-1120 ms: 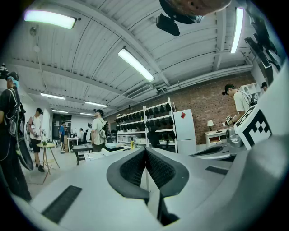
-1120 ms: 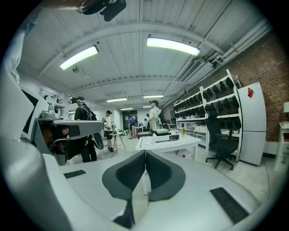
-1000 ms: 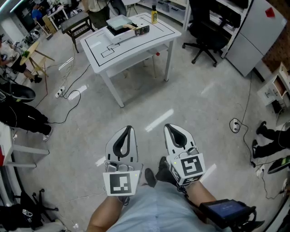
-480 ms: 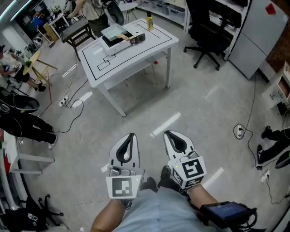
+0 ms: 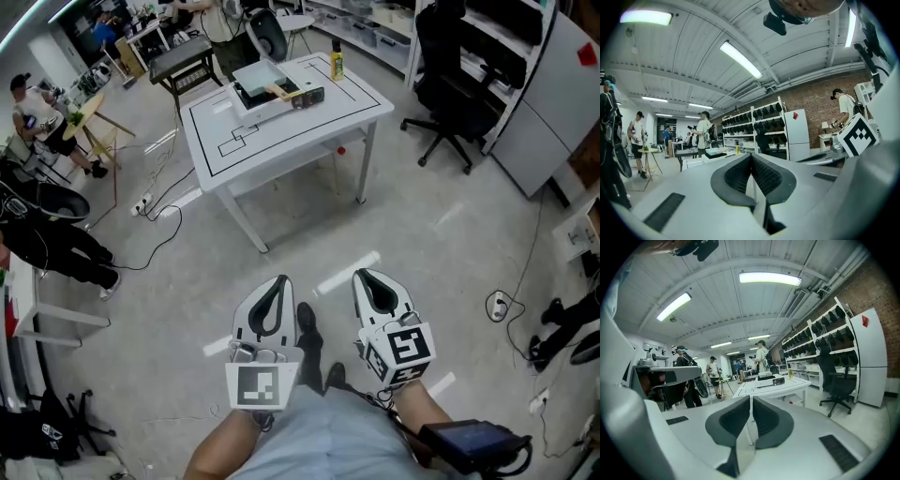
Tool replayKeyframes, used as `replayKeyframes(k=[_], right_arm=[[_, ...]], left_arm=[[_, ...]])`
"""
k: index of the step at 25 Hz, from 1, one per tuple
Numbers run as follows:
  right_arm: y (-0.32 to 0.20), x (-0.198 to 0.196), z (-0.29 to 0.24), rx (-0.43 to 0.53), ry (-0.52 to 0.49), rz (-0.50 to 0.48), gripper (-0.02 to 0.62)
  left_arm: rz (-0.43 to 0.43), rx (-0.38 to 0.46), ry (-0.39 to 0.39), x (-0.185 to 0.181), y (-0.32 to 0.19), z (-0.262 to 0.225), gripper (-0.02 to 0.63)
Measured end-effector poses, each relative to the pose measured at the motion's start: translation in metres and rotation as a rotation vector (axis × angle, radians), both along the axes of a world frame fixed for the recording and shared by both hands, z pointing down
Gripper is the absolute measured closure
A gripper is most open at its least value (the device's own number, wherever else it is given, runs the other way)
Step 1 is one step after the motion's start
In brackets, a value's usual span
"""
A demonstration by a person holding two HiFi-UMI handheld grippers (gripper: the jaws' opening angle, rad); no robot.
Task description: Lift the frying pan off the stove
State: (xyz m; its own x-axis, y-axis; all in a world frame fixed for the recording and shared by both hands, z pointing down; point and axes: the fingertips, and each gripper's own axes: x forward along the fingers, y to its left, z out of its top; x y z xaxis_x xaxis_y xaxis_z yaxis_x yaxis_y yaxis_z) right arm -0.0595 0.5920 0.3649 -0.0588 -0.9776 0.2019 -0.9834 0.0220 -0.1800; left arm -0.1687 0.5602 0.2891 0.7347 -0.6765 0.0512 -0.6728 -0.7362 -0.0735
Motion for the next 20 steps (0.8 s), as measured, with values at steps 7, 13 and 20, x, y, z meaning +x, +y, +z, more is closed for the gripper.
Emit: replayKeyframes(k=[7, 13, 20], right_arm=[[-0.081, 0.025, 0.031, -0.053, -0.019, -0.008, 0.545], [-0.18, 0.047, 0.044, -0.08, -0.032, -0.014, 0.545], [-0.293, 0.065, 0.02, -0.041, -0.013, -0.026, 0.545]], left_arm=[[-0.024, -0.055, -0.014, 0.021, -0.088, 0.03, 0.588], [-0.029, -0.079, -0.018, 0.044, -0.188, 0.041, 0.588], [-0.035, -0.034, 0.009, 0.061, -0.299, 0.017, 0.588]])
